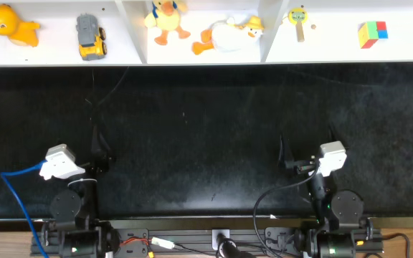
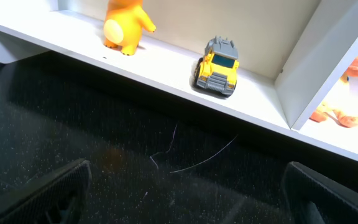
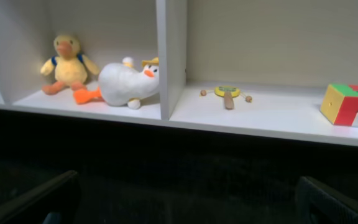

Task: Store Toys

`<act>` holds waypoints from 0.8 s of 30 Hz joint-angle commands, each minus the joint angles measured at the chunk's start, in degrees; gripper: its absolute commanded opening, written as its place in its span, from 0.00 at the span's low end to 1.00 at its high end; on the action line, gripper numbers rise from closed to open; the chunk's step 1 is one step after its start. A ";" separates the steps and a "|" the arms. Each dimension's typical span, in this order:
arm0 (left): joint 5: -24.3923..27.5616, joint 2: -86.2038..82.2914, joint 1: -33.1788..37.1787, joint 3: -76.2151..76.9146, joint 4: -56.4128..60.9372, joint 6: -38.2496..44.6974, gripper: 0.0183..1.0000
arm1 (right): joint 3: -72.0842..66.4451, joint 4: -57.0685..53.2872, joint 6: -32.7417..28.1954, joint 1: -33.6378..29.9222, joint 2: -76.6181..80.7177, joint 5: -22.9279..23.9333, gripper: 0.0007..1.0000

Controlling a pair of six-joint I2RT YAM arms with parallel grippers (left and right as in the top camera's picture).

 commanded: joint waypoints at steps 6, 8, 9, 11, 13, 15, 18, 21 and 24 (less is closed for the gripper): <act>0.55 -0.57 0.11 -0.52 0.22 0.24 1.00 | -3.74 3.98 8.33 2.47 -0.59 4.72 1.00; 0.55 -0.57 0.11 -0.52 0.20 0.24 1.00 | -4.55 5.60 8.31 2.47 -0.59 5.22 1.00; 0.55 -0.57 0.11 -0.52 0.20 0.24 1.00 | -4.50 5.62 8.31 2.54 -0.59 5.49 1.00; 0.55 -0.57 0.11 -0.52 0.22 0.24 1.00 | -4.50 5.42 8.24 2.54 -0.59 6.03 1.00; 0.55 -0.57 0.11 -0.52 0.20 0.24 1.00 | -4.50 5.35 8.20 2.54 -0.59 6.34 1.00; 0.55 -0.57 0.11 -0.52 0.22 0.24 1.00 | -4.50 5.35 8.11 2.54 -0.59 6.32 0.99; 0.55 -0.57 0.11 -0.52 0.22 0.24 1.00 | -4.50 5.38 8.13 2.54 -0.59 6.27 0.99; 0.55 -0.57 0.11 -0.52 0.22 0.24 1.00 | -4.50 5.38 8.13 2.54 -0.59 6.27 1.00; 0.55 -0.57 0.11 -0.52 0.22 0.24 1.00 | -4.48 5.33 8.11 2.49 -0.59 6.29 1.00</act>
